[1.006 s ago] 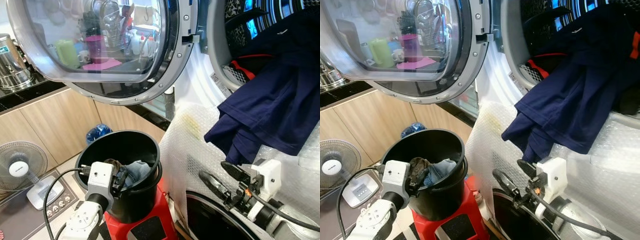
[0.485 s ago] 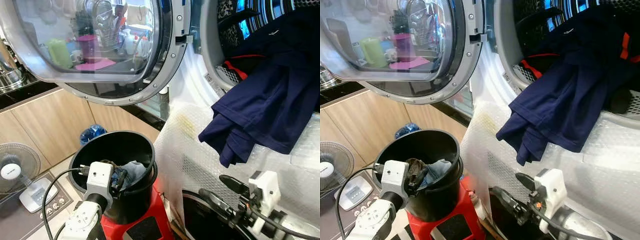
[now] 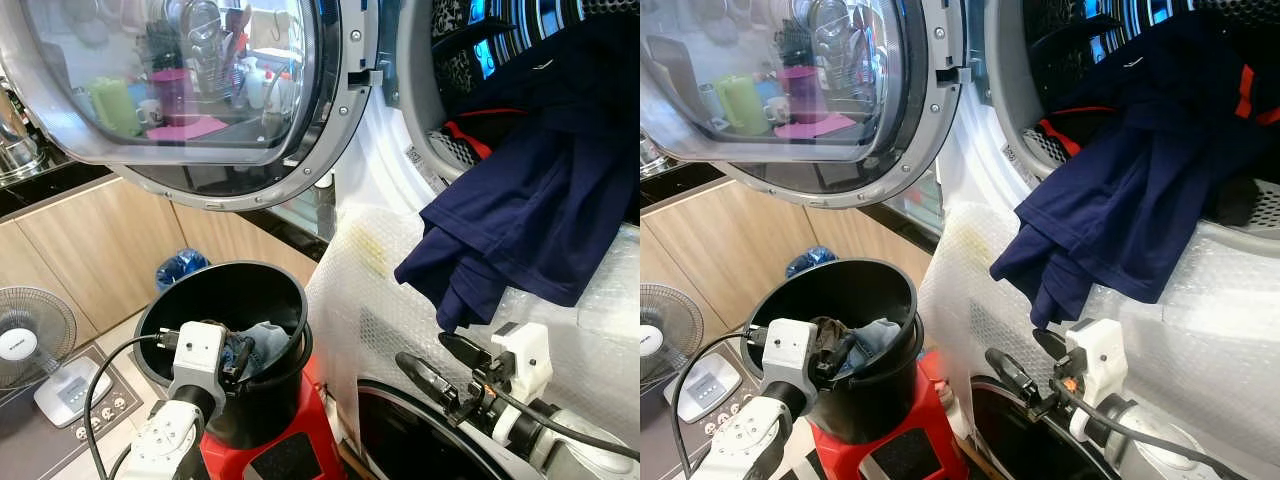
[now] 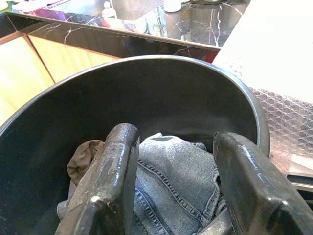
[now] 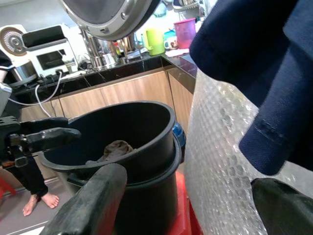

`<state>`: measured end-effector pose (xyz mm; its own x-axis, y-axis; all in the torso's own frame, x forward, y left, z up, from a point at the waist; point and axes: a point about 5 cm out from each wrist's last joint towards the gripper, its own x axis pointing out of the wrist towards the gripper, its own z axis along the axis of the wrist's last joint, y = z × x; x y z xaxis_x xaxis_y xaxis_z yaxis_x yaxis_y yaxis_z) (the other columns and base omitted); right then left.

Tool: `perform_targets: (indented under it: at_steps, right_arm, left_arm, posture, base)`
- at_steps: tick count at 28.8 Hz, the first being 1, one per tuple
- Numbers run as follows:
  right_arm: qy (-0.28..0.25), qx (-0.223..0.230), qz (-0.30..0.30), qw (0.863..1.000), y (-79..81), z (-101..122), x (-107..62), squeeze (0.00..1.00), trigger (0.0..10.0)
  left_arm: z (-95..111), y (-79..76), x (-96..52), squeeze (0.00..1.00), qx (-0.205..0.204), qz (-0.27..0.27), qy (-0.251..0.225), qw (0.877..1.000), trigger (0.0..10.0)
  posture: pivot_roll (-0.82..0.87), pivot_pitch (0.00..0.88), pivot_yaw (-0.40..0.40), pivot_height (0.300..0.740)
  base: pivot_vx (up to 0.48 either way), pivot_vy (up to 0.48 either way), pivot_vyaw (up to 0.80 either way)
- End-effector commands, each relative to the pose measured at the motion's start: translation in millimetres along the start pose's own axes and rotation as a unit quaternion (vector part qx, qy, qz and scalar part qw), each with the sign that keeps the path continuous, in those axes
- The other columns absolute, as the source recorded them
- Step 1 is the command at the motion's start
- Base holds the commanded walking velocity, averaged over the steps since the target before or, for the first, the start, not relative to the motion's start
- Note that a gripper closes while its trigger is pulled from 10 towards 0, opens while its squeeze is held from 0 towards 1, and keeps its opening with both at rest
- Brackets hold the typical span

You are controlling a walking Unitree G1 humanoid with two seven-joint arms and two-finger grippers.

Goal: Clothes washing

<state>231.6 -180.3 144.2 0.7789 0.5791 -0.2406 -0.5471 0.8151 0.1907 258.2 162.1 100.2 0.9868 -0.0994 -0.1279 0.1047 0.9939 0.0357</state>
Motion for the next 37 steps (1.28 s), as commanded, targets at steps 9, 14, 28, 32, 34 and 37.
perform_targets:
  at_steps: [9, 14, 28, 32, 34, 37]
  right_arm:
    - [-0.049, 0.054, -0.056, 0.996, -13.1, 16, 11.3, 0.00, 10.0]
    - [-0.053, 0.050, -0.055, 0.996, -13.5, 18, 10.7, 0.00, 10.0]
    - [-0.108, 0.081, -0.003, 0.991, 5.1, 31, 16.0, 0.00, 0.0]
    - [-0.102, 0.098, -0.004, 0.990, 7.9, 27, 23.2, 0.00, 0.0]
    - [-0.103, 0.108, -0.002, 0.989, 11.2, 25, 27.2, 0.00, 0.0]
    - [-0.098, 0.120, 0.000, 0.988, 16.4, 22, 34.5, 0.00, 0.0]
  left_arm:
    - [0, 4.5, 2.2, 0.00, -0.001, 0.010, 0.003, 1.000, 10.0]
    - [-1, 5.0, 1.9, 0.00, -0.001, 0.011, 0.004, 1.000, 10.0]
    - [-3, 0.4, 0.7, 0.00, -0.004, 0.005, 0.006, 1.000, 10.0]
    - [-4, -1.5, 0.1, 0.00, -0.005, 0.003, 0.007, 1.000, 10.0]
    - [-5, -2.4, -0.4, 0.00, -0.006, 0.003, 0.007, 1.000, 10.0]
    - [-5, -3.7, -1.5, 0.00, -0.007, 0.001, 0.007, 1.000, 10.0]
  posture:
    - [0.03, 0.041, 0.060, 0.740]
    - [0.03, 0.041, 0.059, 0.740]
    - [0.02, 0.011, 0.058, 0.740]
    - [0.02, 0.007, 0.057, 0.740]
    - [0.02, 0.000, 0.054, 0.740]
    - [0.03, 0.000, 0.051, 0.740]
  base:
    - [0.000, 0.000, 0.00]
    - [0.000, 0.000, 0.00]
    - [0.000, 0.000, 0.00]
    - [0.000, 0.000, 0.00]
    - [0.000, 0.000, 0.00]
    - [0.000, 0.000, 0.00]
